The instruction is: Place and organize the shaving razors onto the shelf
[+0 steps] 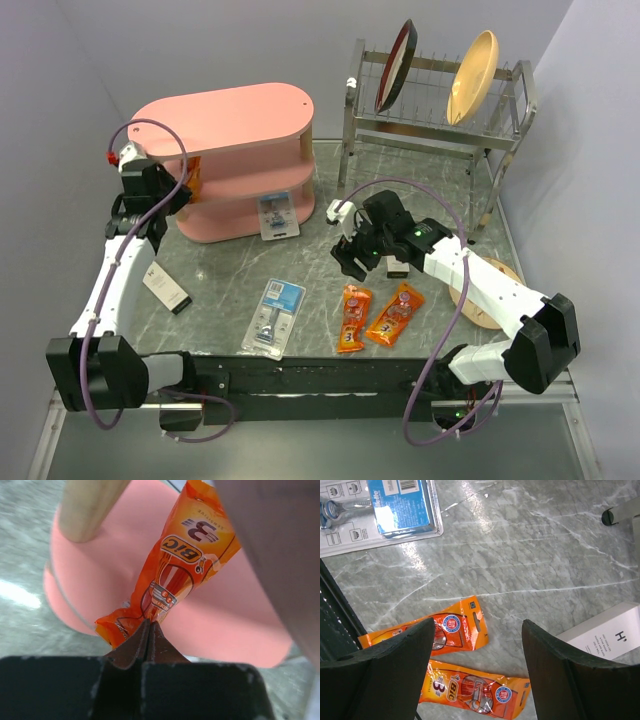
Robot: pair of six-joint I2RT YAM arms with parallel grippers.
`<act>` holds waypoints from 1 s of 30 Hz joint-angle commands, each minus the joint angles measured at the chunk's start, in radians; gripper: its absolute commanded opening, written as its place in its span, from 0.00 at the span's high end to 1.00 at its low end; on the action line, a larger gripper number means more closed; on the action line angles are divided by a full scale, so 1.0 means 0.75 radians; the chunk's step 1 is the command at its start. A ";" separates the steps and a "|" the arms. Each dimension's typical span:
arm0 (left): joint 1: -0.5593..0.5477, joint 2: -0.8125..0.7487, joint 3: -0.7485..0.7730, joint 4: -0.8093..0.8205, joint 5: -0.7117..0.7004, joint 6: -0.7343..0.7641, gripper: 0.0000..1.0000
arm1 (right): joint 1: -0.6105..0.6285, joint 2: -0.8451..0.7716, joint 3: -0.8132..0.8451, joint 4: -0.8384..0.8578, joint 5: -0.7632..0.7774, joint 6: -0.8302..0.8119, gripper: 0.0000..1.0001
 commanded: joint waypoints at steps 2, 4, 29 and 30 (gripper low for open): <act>0.043 0.011 -0.019 0.094 0.194 -0.139 0.98 | 0.005 -0.044 -0.020 0.053 0.007 0.002 0.23; 0.048 0.015 -0.019 0.094 0.215 -0.206 0.87 | 0.005 -0.040 -0.018 0.055 0.001 0.004 0.23; 0.093 -0.408 -0.139 -0.315 0.454 0.180 0.11 | -0.016 -0.150 -0.205 0.033 0.028 0.427 0.17; 0.091 -0.425 -0.170 -0.325 0.444 0.180 0.10 | -0.024 -0.160 -0.248 0.031 0.028 0.462 0.17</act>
